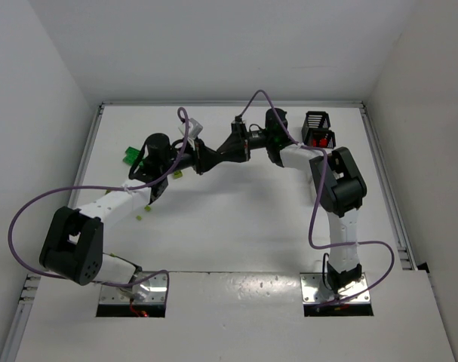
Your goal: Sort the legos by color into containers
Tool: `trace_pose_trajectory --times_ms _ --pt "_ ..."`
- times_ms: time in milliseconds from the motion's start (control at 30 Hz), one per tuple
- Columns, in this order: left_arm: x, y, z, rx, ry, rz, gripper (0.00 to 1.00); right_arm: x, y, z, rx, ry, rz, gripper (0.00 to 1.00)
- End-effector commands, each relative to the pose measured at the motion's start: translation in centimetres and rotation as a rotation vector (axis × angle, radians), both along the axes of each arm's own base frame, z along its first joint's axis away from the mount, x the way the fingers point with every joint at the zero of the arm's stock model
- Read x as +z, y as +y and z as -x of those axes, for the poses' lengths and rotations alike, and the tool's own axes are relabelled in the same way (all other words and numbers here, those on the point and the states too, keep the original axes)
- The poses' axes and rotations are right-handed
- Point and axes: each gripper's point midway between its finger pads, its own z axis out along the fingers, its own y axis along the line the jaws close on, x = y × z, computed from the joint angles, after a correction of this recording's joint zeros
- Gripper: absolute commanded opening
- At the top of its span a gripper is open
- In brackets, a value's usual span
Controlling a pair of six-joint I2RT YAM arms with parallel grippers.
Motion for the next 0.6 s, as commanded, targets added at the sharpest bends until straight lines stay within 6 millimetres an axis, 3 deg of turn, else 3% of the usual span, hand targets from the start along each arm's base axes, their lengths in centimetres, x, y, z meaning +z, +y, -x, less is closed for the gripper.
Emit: trace_pose_trajectory --times_ms 0,367,567 --pt "0.0 -1.9 1.3 -0.069 -0.025 0.005 0.25 3.6 2.2 1.5 0.031 -0.096 -0.049 0.35" --pt "-0.3 -1.9 1.9 -0.088 -0.013 0.002 0.36 3.6 2.2 1.5 0.031 -0.096 -0.049 0.34" --pt "-0.2 -1.8 2.5 -0.099 -0.021 0.007 0.44 3.6 2.2 1.5 0.031 -0.096 -0.049 0.26"
